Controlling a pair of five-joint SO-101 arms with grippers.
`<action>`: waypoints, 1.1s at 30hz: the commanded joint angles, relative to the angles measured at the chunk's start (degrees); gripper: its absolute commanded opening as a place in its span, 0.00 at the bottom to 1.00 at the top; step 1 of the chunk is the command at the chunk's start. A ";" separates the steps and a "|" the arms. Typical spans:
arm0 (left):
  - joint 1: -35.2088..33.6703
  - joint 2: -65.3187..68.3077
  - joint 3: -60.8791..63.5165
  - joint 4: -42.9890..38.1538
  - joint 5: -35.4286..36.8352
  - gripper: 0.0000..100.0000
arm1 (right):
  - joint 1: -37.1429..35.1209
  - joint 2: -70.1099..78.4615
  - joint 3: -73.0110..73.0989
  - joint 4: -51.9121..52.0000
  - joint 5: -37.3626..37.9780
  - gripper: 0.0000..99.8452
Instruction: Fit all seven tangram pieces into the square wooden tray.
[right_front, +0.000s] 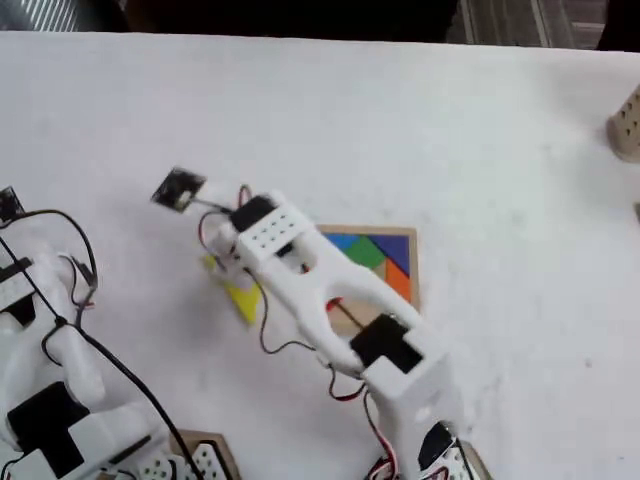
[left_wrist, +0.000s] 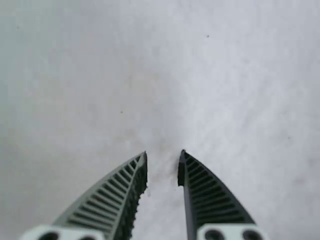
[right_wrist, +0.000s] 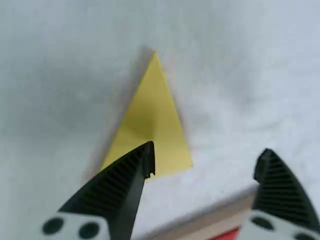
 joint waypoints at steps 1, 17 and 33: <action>0.75 -2.33 0.00 -0.70 0.44 0.13 | -1.45 2.33 -3.69 -2.77 -3.43 0.37; 0.66 -2.33 0.00 -0.70 0.44 0.13 | -1.98 10.07 -10.90 7.43 -4.84 0.37; 0.75 -2.33 0.00 -0.70 0.44 0.13 | -2.77 -1.45 -1.23 5.93 -2.99 0.37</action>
